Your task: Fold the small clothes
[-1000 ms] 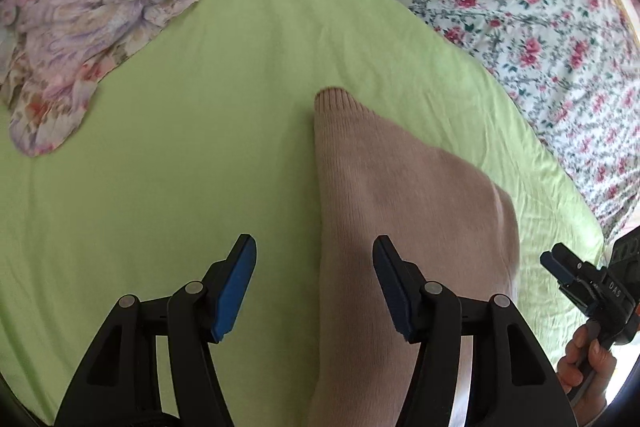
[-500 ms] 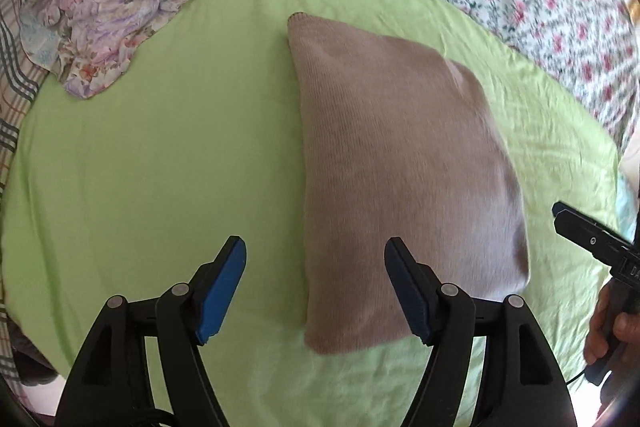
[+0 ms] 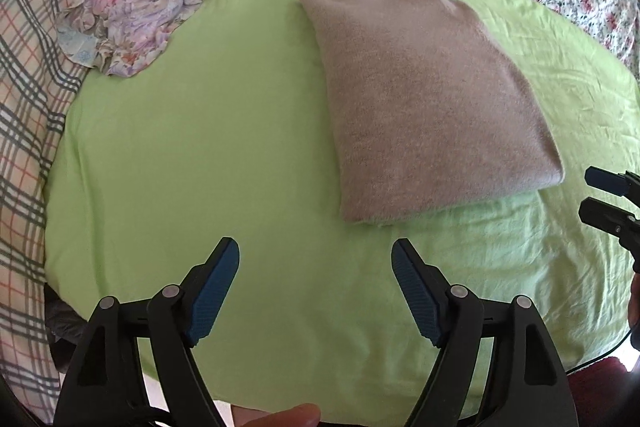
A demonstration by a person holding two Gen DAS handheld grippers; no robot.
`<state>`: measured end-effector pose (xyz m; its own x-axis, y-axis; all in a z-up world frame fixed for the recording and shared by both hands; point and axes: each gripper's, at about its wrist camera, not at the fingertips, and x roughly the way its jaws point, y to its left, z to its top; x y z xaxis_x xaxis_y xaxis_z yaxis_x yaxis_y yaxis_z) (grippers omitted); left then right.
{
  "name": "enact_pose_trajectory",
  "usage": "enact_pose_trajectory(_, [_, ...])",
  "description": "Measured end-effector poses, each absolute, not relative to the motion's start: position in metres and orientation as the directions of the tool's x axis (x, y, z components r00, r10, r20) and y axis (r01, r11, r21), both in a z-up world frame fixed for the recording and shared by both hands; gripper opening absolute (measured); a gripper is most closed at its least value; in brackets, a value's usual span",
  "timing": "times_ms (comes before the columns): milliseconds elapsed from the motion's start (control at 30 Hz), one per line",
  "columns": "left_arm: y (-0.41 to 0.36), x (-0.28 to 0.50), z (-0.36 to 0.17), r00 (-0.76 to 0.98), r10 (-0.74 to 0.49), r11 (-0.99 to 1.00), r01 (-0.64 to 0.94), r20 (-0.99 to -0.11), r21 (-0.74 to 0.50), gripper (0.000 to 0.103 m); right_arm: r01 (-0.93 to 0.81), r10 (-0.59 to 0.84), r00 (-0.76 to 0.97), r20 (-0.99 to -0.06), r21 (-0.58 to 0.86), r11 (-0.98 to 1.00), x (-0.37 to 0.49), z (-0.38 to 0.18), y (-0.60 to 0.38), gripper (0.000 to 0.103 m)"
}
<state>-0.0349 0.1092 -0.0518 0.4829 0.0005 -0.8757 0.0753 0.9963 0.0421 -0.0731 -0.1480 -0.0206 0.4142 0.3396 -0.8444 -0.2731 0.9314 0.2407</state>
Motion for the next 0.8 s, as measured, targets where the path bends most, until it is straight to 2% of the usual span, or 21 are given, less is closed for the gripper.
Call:
enact_pose_trajectory(333, [0.109,-0.032,-0.04,0.514,0.046,0.995,0.051,-0.857,0.084,0.081,-0.316,0.344,0.433,-0.833,0.217,0.923,-0.068,-0.01,-0.133,0.081])
enact_pose_trajectory(800, [0.098,-0.008,-0.038,0.513,0.046,0.992,0.076,-0.857,0.099,0.082,-0.312,0.326,0.433,-0.84,0.2,0.929,-0.047,-0.012,-0.126,0.081])
